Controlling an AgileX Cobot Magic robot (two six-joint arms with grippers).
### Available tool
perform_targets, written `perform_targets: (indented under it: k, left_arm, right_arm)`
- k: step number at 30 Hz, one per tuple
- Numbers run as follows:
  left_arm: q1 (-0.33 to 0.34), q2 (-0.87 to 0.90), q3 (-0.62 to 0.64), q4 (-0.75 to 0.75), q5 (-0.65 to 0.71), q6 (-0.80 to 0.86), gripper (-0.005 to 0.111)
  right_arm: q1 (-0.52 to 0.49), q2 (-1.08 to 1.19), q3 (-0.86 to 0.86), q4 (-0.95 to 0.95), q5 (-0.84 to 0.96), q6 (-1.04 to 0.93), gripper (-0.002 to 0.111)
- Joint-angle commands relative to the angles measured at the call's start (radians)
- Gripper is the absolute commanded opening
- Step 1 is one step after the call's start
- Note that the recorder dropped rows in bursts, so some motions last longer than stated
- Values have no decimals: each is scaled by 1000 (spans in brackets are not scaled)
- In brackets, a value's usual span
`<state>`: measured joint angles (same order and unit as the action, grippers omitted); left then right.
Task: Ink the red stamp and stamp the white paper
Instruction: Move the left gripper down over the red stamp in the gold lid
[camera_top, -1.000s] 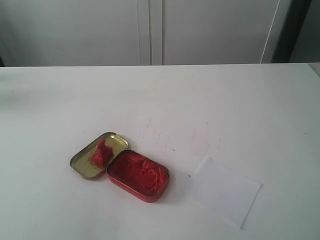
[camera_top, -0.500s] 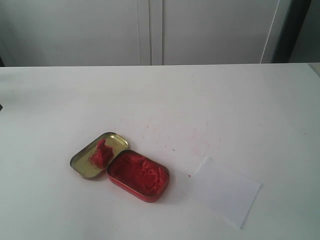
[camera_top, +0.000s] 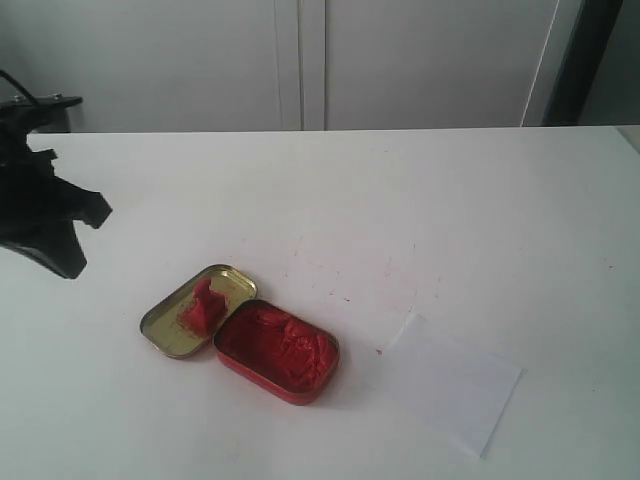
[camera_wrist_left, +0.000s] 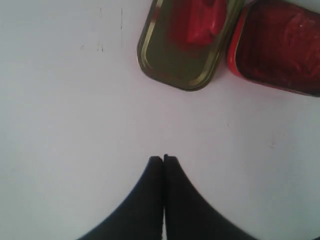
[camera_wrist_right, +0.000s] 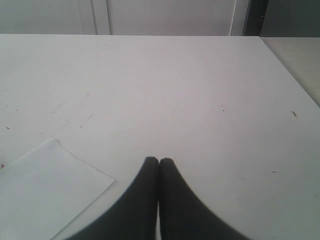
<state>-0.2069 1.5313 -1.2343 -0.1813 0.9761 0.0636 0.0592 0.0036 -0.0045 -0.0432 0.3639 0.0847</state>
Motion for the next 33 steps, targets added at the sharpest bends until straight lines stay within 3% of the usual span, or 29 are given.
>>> perform_targets:
  k: [1,17,25,33]
  left_arm:
    - [-71,43,-63,30,-8,-69,0]
    - [-247,247,-316,104,79,-140,0]
    - [-283,350,-412,137,131,-141,0]
    - [-285,405,-430,194,129,-125,0]
  right_arm:
    - [1,-4,4,-6,-14,0,0]
    - [1,-4,4,-6,-14,0,0]
    - [1,-4,4,-6,-14,0,0]
    - [1,-4,4,-6,-14,0,0]
